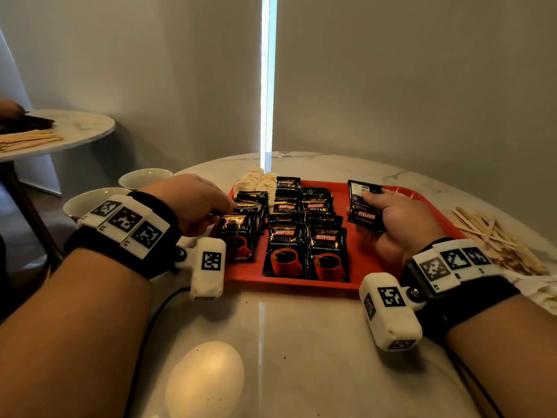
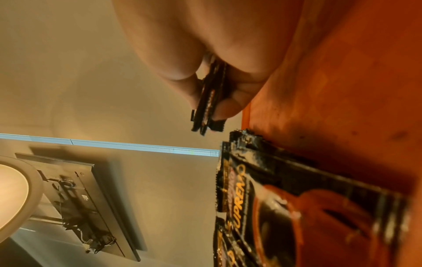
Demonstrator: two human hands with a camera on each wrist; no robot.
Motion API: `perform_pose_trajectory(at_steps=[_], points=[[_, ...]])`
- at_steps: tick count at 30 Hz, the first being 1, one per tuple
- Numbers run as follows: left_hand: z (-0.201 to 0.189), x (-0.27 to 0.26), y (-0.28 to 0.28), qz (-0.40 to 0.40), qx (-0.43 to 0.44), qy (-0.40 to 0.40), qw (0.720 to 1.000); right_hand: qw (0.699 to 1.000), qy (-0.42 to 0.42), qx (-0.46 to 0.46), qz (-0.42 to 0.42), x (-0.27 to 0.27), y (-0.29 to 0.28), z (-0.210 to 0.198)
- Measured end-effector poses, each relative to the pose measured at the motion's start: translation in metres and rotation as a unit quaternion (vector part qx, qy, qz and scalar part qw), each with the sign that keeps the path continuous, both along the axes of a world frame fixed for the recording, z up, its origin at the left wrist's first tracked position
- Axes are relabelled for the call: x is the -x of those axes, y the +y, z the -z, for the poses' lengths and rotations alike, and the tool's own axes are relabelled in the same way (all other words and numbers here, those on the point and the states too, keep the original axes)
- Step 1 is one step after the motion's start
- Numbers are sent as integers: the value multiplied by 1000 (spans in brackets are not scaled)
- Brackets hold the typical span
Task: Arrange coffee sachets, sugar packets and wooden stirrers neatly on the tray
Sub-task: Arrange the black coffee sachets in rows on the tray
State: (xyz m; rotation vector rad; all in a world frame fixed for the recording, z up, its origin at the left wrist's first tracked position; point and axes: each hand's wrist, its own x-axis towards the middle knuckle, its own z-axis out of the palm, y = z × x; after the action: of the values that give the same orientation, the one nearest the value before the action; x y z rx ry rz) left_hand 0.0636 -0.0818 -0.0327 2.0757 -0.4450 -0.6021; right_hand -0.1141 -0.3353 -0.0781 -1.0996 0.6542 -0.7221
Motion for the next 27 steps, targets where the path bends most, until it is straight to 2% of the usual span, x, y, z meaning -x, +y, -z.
perform_pose_trajectory(at_steps=[5, 11, 16, 22, 27], points=[[0, 3, -1, -15, -4, -14, 1000, 1000, 7, 7, -10, 0, 1, 1], [-3, 10, -4, -9, 42, 32, 999, 1000, 12, 4, -11, 0, 3, 0], [-6, 14, -5, -9, 45, 21, 999, 999, 29, 2, -16, -1, 1, 2], [-5, 15, -6, 18, 58, 42, 997, 996, 84, -18, -39, -1, -4, 7], [-3, 15, -7, 27, 56, 36, 997, 994, 89, -24, -62, 1, -4, 7]])
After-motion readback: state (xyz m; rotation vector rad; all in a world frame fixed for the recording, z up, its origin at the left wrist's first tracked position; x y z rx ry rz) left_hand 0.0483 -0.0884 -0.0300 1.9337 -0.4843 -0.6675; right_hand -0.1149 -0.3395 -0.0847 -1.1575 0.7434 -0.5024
